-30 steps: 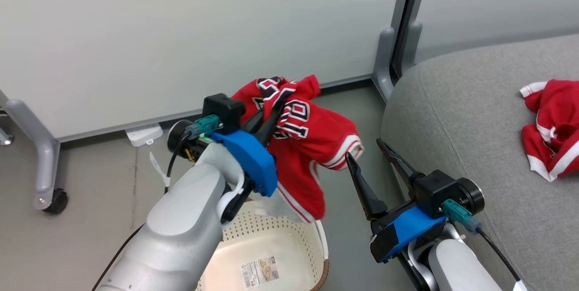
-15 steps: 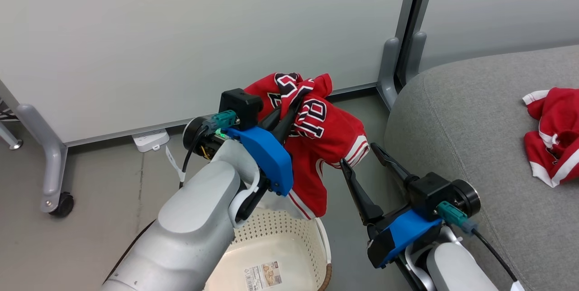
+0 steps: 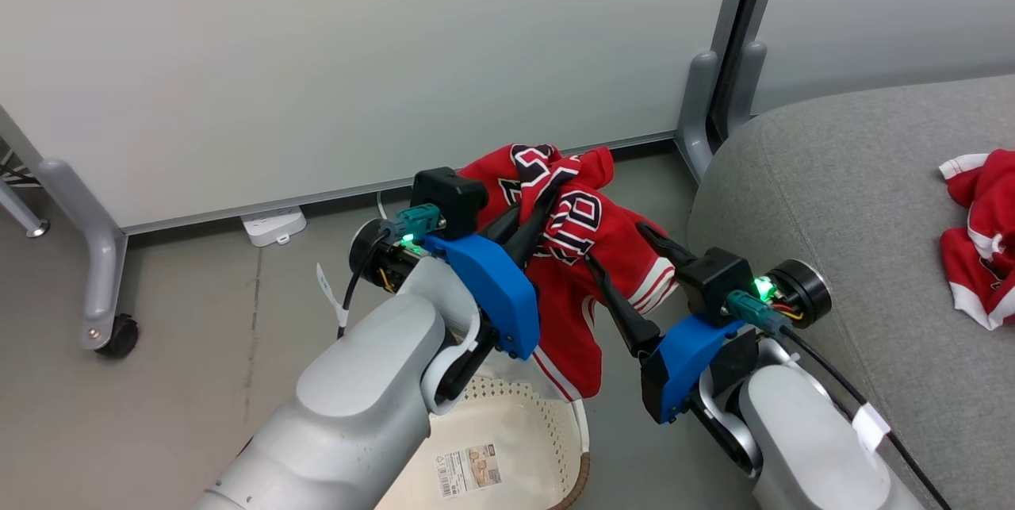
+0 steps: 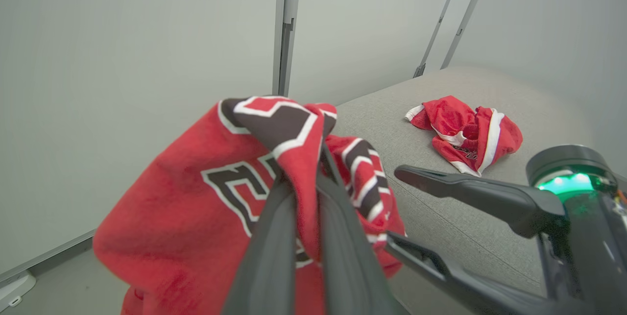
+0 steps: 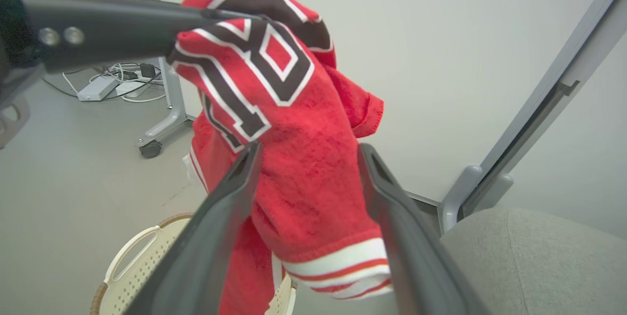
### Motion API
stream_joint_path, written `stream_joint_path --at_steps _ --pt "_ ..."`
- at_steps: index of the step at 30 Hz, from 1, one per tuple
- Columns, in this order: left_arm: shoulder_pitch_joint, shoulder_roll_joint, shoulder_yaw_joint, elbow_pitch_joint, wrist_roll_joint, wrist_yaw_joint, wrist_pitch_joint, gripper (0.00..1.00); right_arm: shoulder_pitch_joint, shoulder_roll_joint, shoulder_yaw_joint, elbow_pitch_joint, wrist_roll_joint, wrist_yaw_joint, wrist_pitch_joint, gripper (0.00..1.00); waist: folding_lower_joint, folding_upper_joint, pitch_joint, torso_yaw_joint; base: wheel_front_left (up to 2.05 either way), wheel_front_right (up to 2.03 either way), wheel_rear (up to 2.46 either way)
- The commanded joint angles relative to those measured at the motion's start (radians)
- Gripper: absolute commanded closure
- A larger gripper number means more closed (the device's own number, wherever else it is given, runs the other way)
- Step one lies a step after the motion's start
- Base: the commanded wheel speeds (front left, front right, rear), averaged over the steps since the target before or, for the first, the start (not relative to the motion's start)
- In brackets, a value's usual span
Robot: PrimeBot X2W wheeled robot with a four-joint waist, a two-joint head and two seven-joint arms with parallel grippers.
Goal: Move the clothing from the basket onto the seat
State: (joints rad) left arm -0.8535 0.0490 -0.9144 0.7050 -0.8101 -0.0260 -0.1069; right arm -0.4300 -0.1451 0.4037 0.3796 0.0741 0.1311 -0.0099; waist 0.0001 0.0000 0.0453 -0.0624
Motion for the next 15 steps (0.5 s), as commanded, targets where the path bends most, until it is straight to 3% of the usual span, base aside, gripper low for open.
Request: stream_joint_path --at_steps 1,15 --pt "-0.013 0.003 -0.017 -0.013 -0.014 0.004 0.0 1.0 -0.034 -0.006 0.019 0.032 0.017 -0.001 0.006 0.0 -0.0001 0.0 0.004 0.009 0.0 0.0 0.0" --pt "-0.034 0.002 -0.117 -0.062 -0.087 0.001 -0.009 1.0 -0.191 -0.02 0.148 0.237 0.158 -0.001 0.013 0.0 -0.0001 0.0 0.002 0.046 0.0 0.0 0.0"
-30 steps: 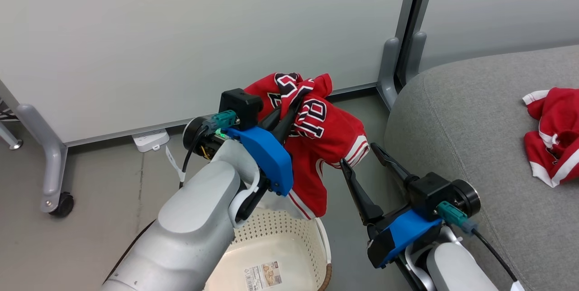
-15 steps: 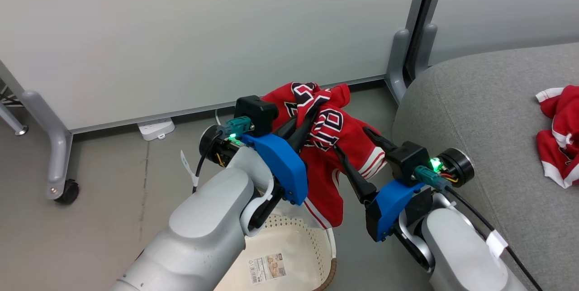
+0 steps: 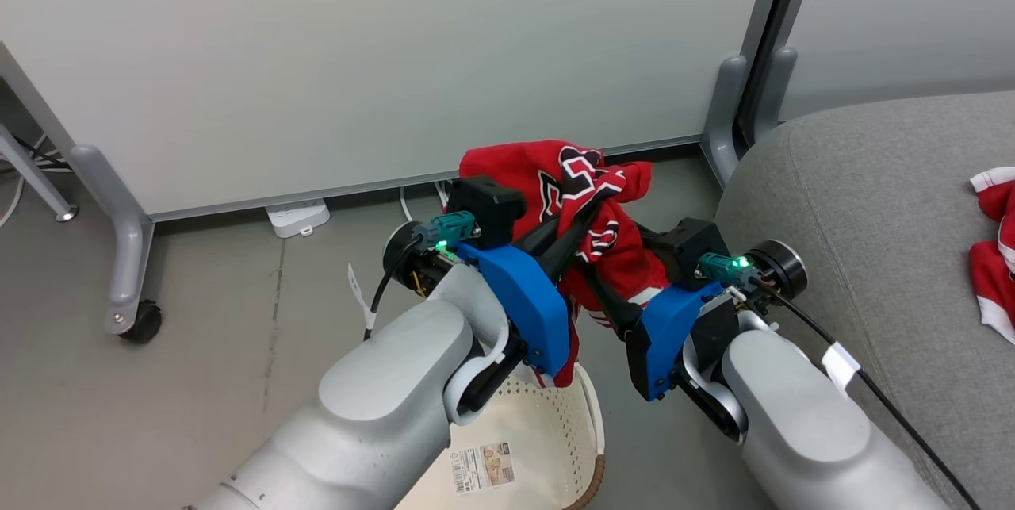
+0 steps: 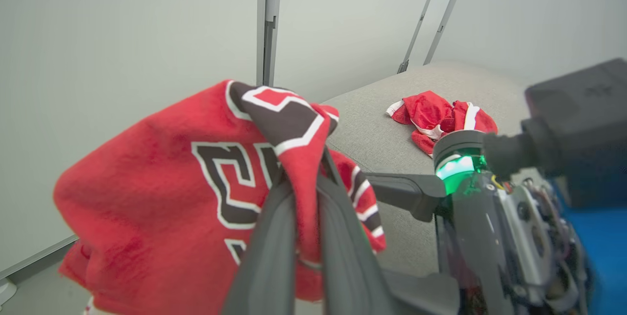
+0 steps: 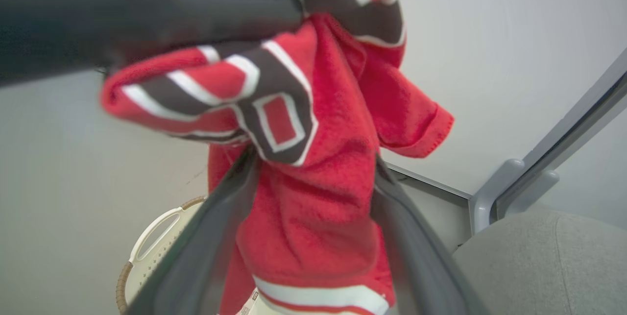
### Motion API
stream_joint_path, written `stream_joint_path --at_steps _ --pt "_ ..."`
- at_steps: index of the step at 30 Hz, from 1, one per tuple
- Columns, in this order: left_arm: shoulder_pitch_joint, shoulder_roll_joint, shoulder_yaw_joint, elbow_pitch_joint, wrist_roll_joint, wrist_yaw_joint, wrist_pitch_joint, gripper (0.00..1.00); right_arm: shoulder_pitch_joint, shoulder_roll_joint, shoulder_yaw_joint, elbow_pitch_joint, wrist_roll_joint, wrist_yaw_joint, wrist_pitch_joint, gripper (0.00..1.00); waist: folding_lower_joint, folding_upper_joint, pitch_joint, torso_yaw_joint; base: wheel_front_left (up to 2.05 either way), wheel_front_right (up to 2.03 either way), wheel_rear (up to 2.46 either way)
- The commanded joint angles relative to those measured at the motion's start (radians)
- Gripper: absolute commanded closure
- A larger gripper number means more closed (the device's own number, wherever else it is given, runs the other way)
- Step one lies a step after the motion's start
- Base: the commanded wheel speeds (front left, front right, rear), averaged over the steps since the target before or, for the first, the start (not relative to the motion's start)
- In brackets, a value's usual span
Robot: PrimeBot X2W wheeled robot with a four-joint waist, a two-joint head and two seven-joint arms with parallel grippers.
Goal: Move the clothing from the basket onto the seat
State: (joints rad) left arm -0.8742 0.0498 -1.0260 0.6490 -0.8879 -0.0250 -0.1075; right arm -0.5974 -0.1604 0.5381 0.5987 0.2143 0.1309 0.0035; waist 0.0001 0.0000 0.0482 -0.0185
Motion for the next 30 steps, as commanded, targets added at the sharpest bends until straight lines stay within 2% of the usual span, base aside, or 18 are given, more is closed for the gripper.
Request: stream_joint_path --at_steps 1,4,5,6,13,30 --pt "-0.014 0.002 -0.009 -0.007 -0.013 0.001 -0.011 1.0 -0.033 -0.007 0.029 0.031 0.032 0.0 0.001 0.0 -0.0001 0.0 -0.002 0.004 0.0 0.0 0.0" --pt "-0.019 0.002 -0.017 -0.006 -0.023 0.003 -0.015 1.0 -0.045 -0.003 0.053 0.056 0.063 0.0 -0.001 0.0 -0.0001 0.0 -0.005 0.005 0.0 0.0 0.0" --pt "-0.02 0.002 -0.019 -0.007 -0.029 0.003 -0.019 1.0 -0.051 -0.002 0.063 0.067 0.079 0.0 0.0 0.4 -0.0001 0.0 -0.006 0.006 0.0 0.0 0.0" --pt "-0.022 0.002 -0.022 -0.007 -0.035 0.003 -0.02 1.0 -0.059 -0.004 0.071 0.077 0.09 0.0 -0.004 1.0 -0.0001 0.0 -0.006 0.006 0.0 0.0 0.0" --pt "-0.033 0.002 -0.039 0.013 -0.068 0.008 -0.032 1.0 -0.07 0.0 0.113 0.132 0.138 0.0 -0.073 1.0 -0.0001 0.0 -0.011 0.003 0.0 0.0 0.0" --pt "-0.043 0.002 -0.065 0.052 -0.108 0.006 -0.055 1.0 -0.09 0.001 0.155 0.198 0.183 0.0 -0.134 1.0 -0.0001 0.0 -0.02 -0.013 0.0 0.0 0.0"
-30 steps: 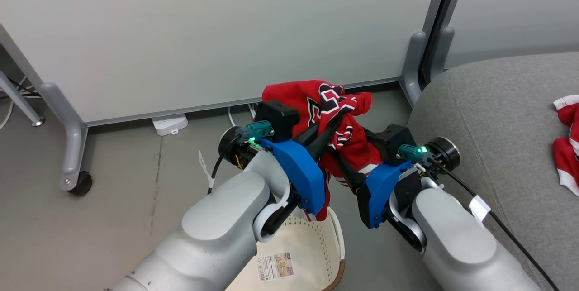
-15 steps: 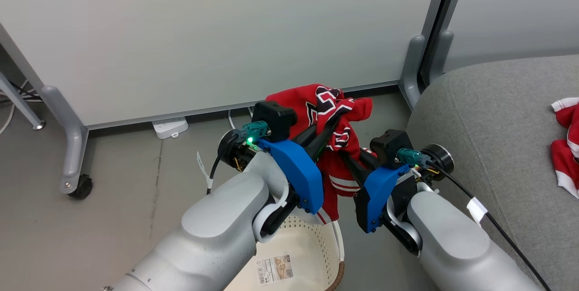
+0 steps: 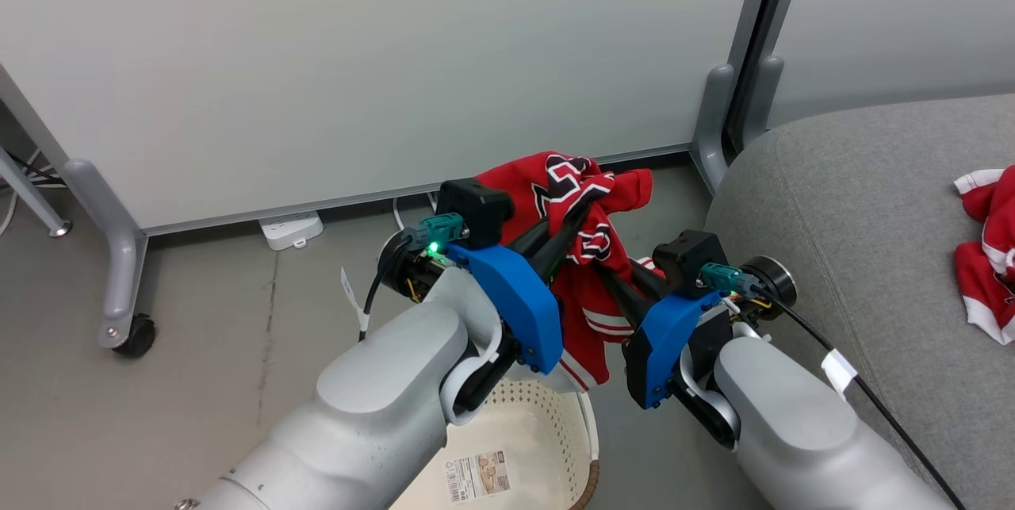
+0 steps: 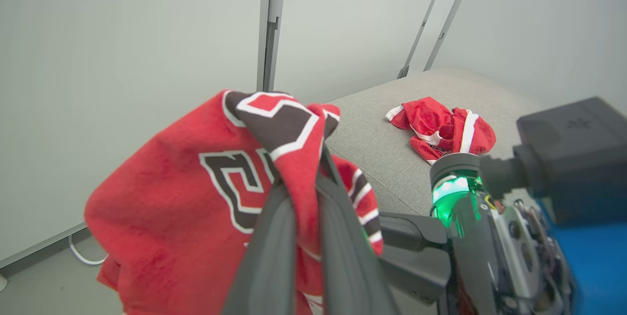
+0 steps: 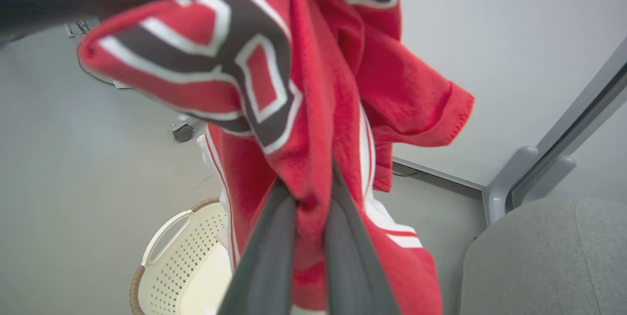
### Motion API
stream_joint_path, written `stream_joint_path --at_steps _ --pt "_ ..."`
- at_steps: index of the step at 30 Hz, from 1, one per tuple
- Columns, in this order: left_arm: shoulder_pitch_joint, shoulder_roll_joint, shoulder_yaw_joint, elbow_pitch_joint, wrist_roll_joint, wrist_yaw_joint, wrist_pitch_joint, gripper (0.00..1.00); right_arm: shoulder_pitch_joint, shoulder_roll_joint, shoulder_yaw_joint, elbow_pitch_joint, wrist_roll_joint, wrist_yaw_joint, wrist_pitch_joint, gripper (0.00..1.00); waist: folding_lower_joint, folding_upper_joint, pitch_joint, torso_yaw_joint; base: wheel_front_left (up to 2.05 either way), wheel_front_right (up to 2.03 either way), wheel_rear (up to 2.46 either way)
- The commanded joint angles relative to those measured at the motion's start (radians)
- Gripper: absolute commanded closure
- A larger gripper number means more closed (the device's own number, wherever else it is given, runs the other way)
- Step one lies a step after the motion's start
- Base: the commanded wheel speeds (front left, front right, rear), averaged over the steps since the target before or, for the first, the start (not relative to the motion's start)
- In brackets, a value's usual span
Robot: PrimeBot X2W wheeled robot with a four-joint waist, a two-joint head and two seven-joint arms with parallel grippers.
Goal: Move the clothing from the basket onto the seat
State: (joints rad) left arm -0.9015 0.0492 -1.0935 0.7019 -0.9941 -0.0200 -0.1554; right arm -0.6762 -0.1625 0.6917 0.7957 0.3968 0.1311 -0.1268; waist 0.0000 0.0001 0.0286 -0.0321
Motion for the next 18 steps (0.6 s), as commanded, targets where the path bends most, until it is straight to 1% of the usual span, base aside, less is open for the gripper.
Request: stream_joint_path --at_steps 1,12,13,14,18 --pt "-0.018 0.003 0.001 0.0 -0.004 0.002 -0.007 1.0 -0.013 0.003 0.003 0.004 0.002 -0.001 -0.007 1.0 0.0 -0.0001 0.0 0.0 0.0 0.0 0.0" --pt "-0.025 0.003 -0.022 0.013 -0.021 0.003 -0.018 1.0 -0.019 0.006 0.022 0.036 0.027 -0.001 -0.03 1.0 0.0 -0.0001 -0.011 0.007 0.0 0.0 0.0" --pt "-0.025 0.003 -0.023 0.015 -0.023 0.004 -0.02 0.94 -0.02 0.005 0.023 0.038 0.03 -0.001 -0.033 1.0 0.0 -0.0001 -0.012 0.007 0.0 0.0 0.0" --pt "-0.024 0.003 -0.023 0.02 -0.019 0.01 -0.031 0.0 -0.023 0.004 0.024 0.041 0.032 -0.001 -0.041 1.0 0.0 -0.0001 -0.015 0.009 0.0 0.0 0.0" --pt "0.015 0.011 -0.01 0.033 -0.017 0.02 -0.065 0.0 -0.026 0.007 0.016 0.039 0.038 -0.001 -0.056 1.0 0.0 -0.0001 -0.019 0.009 0.0 0.0 0.0"
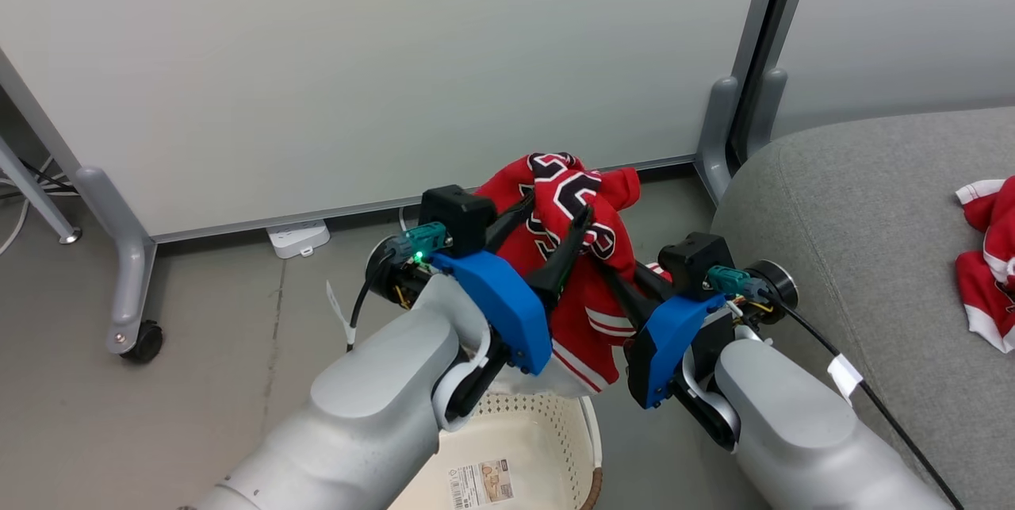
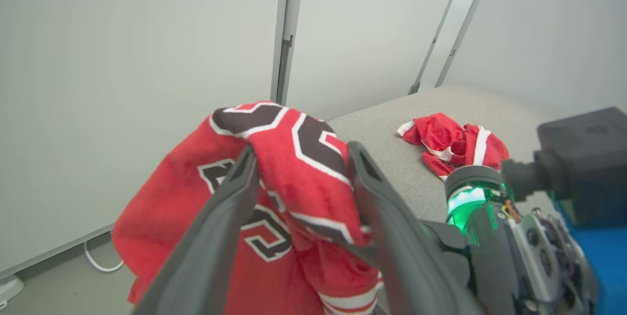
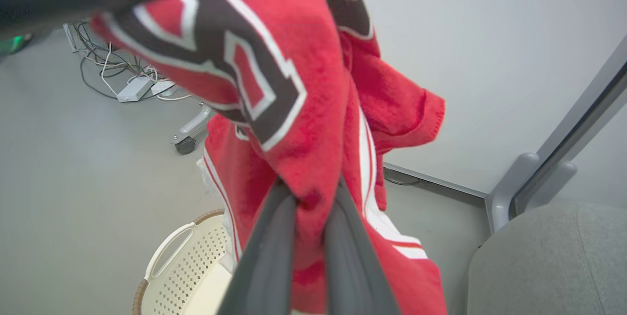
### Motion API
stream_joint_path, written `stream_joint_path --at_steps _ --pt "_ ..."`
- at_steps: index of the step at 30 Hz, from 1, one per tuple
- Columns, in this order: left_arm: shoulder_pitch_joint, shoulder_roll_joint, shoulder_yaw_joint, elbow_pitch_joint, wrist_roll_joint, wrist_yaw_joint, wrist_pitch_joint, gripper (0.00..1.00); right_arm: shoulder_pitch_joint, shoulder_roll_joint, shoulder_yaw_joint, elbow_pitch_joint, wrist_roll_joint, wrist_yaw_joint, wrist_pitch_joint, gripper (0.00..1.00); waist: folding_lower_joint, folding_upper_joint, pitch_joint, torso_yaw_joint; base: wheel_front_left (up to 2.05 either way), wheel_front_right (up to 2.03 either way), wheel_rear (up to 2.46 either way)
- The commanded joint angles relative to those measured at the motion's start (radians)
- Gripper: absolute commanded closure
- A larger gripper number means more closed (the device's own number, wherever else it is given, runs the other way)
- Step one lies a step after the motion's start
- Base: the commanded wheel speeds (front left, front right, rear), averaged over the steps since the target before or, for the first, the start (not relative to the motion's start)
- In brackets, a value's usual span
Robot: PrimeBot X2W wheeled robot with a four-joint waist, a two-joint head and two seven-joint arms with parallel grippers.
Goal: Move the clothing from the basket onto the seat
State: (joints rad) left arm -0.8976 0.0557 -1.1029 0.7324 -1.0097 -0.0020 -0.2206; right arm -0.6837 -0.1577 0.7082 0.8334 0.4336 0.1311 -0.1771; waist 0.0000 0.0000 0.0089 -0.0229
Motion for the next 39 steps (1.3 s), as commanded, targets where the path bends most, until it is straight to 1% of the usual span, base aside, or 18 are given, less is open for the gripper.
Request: stream_joint_path --at_steps 1,6,8,12,18,22,27,34,39 --pt "0.024 0.015 0.007 0.002 0.002 0.006 -0.012 0.0 -0.021 0.001 -0.004 0.0 0.002 -0.001 -0.01 1.0 0.0 0.0 0.0 -0.001 0.0 0.0 0.0" --pt "0.095 0.064 0.056 -0.052 0.052 0.013 -0.045 0.0 -0.021 -0.01 -0.024 -0.011 -0.007 -0.001 -0.025 1.0 0.0 0.0 0.009 0.002 0.0 0.0 0.0" --pt "0.131 0.091 0.11 -0.119 0.109 0.02 -0.044 0.0 -0.02 -0.016 -0.038 -0.015 -0.011 -0.001 -0.031 1.0 0.0 0.0 0.016 0.008 0.0 0.0 0.0" --pt "0.272 0.144 0.233 -0.261 0.242 0.033 -0.045 0.0 -0.009 -0.022 -0.065 -0.022 -0.018 -0.001 -0.037 1.0 0.0 0.0 0.023 0.017 0.0 0.0 0.0" --pt "0.467 0.178 0.392 -0.411 0.398 0.008 -0.045 0.0 0.014 -0.028 -0.097 -0.035 -0.035 -0.001 -0.033 1.0 0.0 0.0 0.026 0.032 0.0 0.0 0.0" --pt "0.563 0.17 0.469 -0.454 0.468 -0.018 -0.045 0.0 0.03 -0.032 -0.121 -0.047 -0.043 -0.001 -0.031 1.0 0.0 0.0 0.021 0.044 0.0 0.0 0.0" --pt "0.656 0.144 0.551 -0.478 0.535 -0.047 -0.045 0.0 0.048 -0.032 -0.149 -0.067 -0.057 -0.001 -0.021 1.0 0.0 0.0 0.025 0.053 0.0 0.0 0.0" --pt "0.696 0.105 0.601 -0.452 0.595 -0.088 -0.045 0.0 0.071 -0.039 -0.182 -0.096 -0.076 -0.001 -0.003 1.0 0.0 0.0 0.038 0.064 0.0 0.0 0.0" --pt "0.7 0.081 0.627 -0.438 0.624 -0.105 -0.045 0.0 0.085 -0.034 -0.195 -0.116 -0.087 -0.001 0.011 1.0 0.0 0.0 0.039 0.059 0.0 0.0 0.0"
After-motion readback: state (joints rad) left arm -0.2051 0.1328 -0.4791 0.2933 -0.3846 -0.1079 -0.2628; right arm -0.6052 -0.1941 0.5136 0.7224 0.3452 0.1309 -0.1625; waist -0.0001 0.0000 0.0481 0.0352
